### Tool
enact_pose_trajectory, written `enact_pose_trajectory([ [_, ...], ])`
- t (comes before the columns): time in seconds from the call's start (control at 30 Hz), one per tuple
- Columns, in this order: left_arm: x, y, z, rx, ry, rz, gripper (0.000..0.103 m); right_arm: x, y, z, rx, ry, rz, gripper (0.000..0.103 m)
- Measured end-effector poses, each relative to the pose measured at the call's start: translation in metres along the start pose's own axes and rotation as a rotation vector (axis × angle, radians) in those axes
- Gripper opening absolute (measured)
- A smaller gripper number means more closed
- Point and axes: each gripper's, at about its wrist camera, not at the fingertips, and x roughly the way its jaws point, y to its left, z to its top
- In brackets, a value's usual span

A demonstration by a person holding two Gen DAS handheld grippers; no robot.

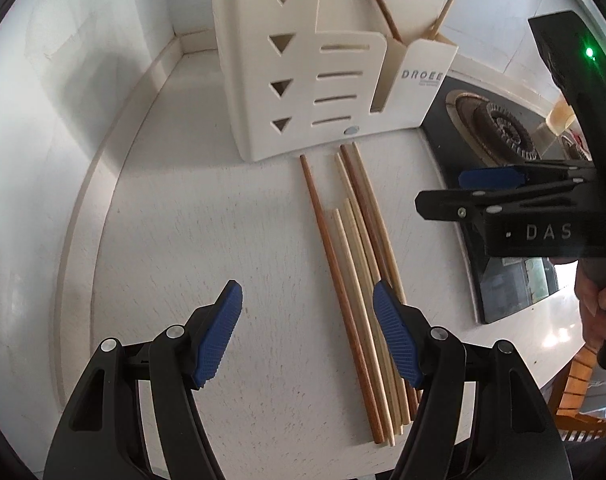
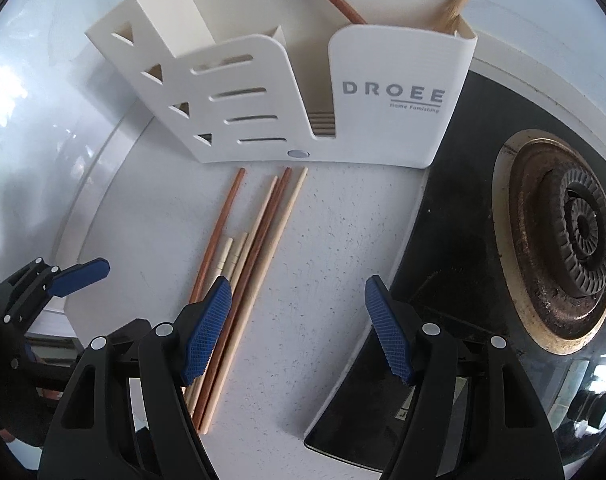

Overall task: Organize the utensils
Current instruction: 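Withdraw both open tools back toward the remaining chopsticks on the counter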

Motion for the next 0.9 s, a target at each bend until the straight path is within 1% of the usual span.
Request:
enact_pose_trajectory([
  [0.63, 0.019, 0.004, -0.003, 0.014, 0.063, -0.01, 0.068, 0.031, 0.003, 0.016, 0.02, 0.126, -0.034, 0.069],
  [0.9, 0.026, 0.004, -0.002, 0.025, 0.083, -0.007, 0.068, 0.041, 0.005, 0.015, 0.038, 0.171, -0.039, 0.069],
])
